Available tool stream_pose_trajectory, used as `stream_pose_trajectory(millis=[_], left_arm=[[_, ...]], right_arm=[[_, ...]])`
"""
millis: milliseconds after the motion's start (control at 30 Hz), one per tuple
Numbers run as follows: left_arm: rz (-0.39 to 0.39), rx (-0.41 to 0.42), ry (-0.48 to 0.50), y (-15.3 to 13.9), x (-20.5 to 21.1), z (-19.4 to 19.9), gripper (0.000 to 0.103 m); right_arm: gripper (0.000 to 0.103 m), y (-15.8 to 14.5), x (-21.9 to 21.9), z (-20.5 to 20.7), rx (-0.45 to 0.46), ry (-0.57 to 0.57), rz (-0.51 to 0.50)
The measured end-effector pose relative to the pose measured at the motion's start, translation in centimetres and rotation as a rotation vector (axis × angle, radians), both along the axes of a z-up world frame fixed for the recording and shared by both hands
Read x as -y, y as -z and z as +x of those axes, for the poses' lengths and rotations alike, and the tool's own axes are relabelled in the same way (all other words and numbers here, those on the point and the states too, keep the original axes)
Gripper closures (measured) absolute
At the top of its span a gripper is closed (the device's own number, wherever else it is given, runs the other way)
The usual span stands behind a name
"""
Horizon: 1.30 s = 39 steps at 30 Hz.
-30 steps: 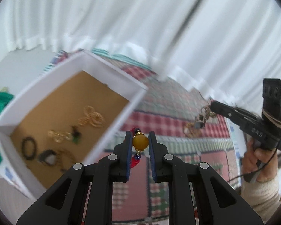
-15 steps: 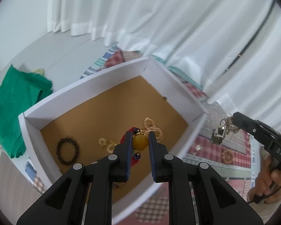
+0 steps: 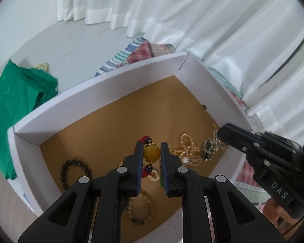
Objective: Organize jewelry
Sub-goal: 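Carry the red bracelet into the box with the left tool while the right tool drops the charm in, then withdraw both open tools from the box back over the mat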
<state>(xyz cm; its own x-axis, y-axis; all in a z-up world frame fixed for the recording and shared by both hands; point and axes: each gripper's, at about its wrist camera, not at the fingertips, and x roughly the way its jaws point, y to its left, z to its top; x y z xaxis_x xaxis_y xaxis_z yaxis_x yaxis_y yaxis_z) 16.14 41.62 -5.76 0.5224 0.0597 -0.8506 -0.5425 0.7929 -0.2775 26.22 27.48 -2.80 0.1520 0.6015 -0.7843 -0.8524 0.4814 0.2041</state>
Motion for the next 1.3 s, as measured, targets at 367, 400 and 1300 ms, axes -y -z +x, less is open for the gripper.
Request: stream_pose_trajectory(millis=[367, 400, 1300], left_arm=[[0.047, -0.031, -0.051, 1.8, -0.4, -0.6, 0.051], [0.053, -0.026, -0.049, 1.5, 0.0, -0.9, 0.049], [0.018, 0.101, 0.473, 2.2, 33.3, -5.2, 0.022]], right_arm=[[0.059, 1.2, -1.0, 0.5, 0.075, 0.070, 0.028], [0.059, 0.6, -0.3, 0.4, 0.091, 0.080, 0.037], [0.037, 4.5, 36.9, -7.4, 0.093, 0.558, -0.100]])
